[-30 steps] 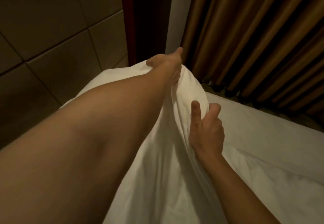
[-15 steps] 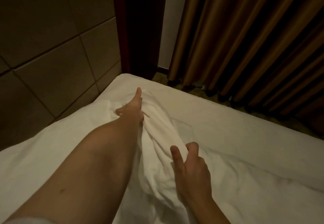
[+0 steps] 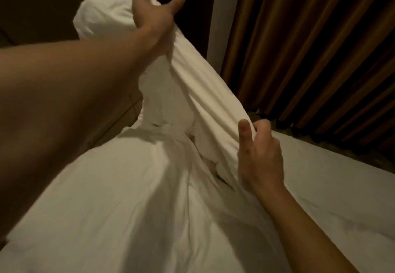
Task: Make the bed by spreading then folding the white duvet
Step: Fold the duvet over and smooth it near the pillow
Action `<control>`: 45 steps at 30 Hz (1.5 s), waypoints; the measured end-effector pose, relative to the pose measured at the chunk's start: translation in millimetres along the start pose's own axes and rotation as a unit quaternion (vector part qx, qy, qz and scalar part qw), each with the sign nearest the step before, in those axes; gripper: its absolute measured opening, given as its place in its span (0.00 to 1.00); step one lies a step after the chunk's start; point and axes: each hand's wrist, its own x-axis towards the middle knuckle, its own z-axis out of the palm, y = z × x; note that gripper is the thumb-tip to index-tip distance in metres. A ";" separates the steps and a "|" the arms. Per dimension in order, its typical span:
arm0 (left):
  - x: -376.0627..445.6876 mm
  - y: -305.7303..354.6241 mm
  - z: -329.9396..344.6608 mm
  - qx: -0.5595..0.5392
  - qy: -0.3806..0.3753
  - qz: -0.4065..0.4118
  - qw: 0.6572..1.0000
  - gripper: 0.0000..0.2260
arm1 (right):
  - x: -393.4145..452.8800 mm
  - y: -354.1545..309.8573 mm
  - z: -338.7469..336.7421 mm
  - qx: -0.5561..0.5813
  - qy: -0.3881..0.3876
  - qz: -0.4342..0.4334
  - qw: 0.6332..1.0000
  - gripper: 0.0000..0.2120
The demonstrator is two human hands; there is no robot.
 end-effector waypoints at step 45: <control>15.9 -308.7 -249.1 0.412 -0.062 -0.269 0.868 0.66 | -213.5 125.5 249.5 -0.101 -0.187 0.006 0.977 0.38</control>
